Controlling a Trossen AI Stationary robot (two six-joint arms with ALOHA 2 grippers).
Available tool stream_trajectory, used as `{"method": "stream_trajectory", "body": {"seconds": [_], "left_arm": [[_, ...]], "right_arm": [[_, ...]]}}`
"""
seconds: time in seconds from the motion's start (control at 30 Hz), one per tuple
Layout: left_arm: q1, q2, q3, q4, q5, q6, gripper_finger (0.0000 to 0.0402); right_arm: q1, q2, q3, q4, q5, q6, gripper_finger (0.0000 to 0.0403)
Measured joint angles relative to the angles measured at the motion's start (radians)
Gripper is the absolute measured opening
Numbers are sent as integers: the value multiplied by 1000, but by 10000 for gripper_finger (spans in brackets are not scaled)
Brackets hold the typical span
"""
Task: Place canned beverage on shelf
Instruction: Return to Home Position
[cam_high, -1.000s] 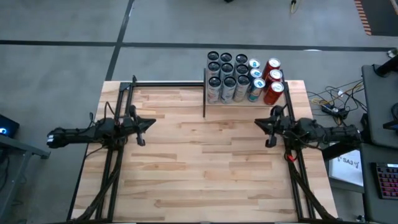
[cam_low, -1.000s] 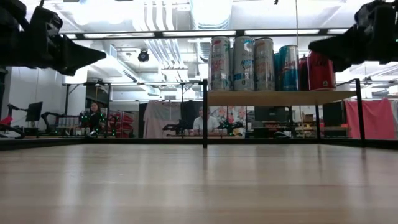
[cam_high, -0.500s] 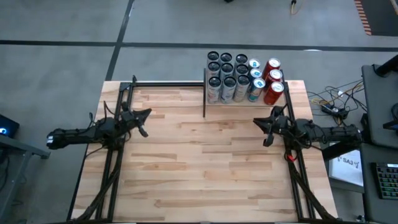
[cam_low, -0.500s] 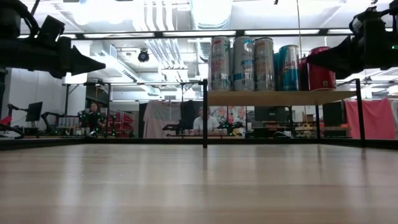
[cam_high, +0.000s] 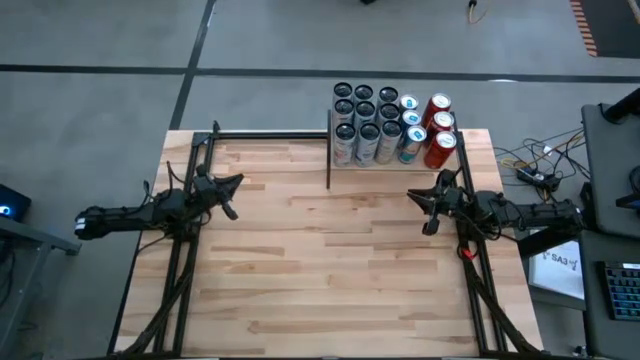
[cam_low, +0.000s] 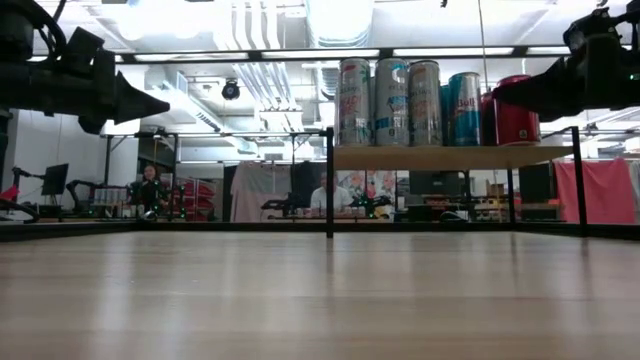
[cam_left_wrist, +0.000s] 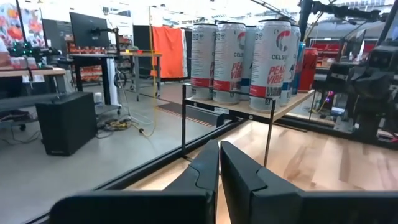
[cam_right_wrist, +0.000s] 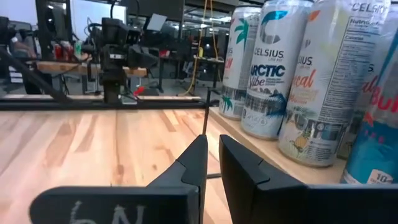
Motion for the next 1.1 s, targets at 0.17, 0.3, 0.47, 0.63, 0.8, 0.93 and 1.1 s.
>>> {"method": "stream_trajectory", "body": {"seconds": [0.17,0.3,0.47,0.63,0.8,0.93,1.1], "left_arm": [[0,7,0,-1,0,15,0],[0,15,0,-1,0,7,0],[0,19,0,-1,0,4,0],[0,19,1,-1,0,4,0],[0,19,1,-1,0,4,0],[0,19,2,-1,0,4,0],[0,19,2,-1,0,4,0]], "right_arm": [[0,1,4,3,0,-74,34],[0,1,5,-34,-2,-205,34],[0,1,9,-57,-3,-212,34],[0,1,9,-60,-3,-144,34],[0,1,9,-57,-3,-53,34],[0,1,9,-56,-3,-27,34],[0,1,9,-55,-2,-27,34]]}}
